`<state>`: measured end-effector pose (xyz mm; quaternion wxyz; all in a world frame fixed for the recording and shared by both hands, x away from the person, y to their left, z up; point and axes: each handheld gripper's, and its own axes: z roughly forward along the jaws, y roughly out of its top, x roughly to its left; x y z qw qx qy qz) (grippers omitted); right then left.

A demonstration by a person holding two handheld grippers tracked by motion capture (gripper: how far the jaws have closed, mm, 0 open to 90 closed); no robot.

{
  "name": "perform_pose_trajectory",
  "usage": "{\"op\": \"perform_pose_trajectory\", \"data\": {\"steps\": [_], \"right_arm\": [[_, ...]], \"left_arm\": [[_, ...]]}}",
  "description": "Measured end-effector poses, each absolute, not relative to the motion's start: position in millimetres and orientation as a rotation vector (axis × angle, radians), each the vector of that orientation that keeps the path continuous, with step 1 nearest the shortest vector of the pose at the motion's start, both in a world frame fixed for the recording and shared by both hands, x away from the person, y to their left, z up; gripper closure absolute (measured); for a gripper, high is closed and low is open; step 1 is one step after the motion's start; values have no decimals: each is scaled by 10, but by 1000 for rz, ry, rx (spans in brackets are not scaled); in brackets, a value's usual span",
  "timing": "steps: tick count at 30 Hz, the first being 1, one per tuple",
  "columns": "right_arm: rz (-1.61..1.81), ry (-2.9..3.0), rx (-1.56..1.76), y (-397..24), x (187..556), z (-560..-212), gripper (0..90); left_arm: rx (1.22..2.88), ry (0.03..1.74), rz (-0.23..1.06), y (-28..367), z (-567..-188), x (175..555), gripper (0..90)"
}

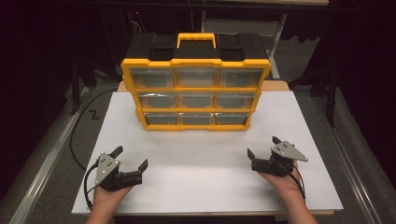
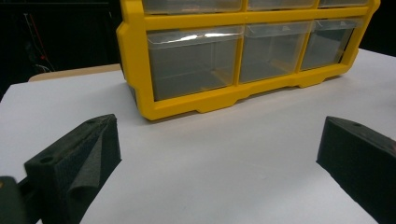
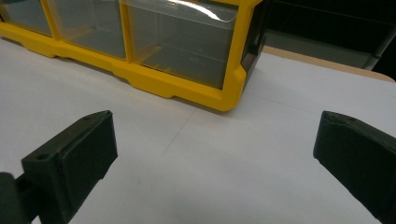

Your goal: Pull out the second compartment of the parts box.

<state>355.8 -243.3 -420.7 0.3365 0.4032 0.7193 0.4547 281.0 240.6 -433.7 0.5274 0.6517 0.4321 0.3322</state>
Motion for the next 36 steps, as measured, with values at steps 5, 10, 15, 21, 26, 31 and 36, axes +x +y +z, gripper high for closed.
{"op": "perform_pose_trajectory", "data": {"steps": [5,10,15,21,26,31,36], "right_arm": [[1165,1896,1075,-2332,3710,-4234,11],[1173,1892,1081,-2233,3860,-4244,11],[1167,1877,1096,-2174,3996,-4238,12],[1146,1879,1100,-2164,4079,-4245,13],[1111,1892,1060,-2152,4016,-4228,13],[1084,1901,1014,-2144,3919,-4195,12],[1067,1912,993,-2192,3837,-4196,11]], "left_arm": [[1564,1044,771,2411,-4339,2813,4],[1563,1040,772,2416,-4346,2809,4],[1569,1043,776,2414,-4353,2810,4],[1568,1039,781,2411,-4357,2811,4],[1573,1032,789,2403,-4358,2807,4],[1571,1029,790,2400,-4353,2797,4],[1568,1022,791,2405,-4347,2797,4]]}}
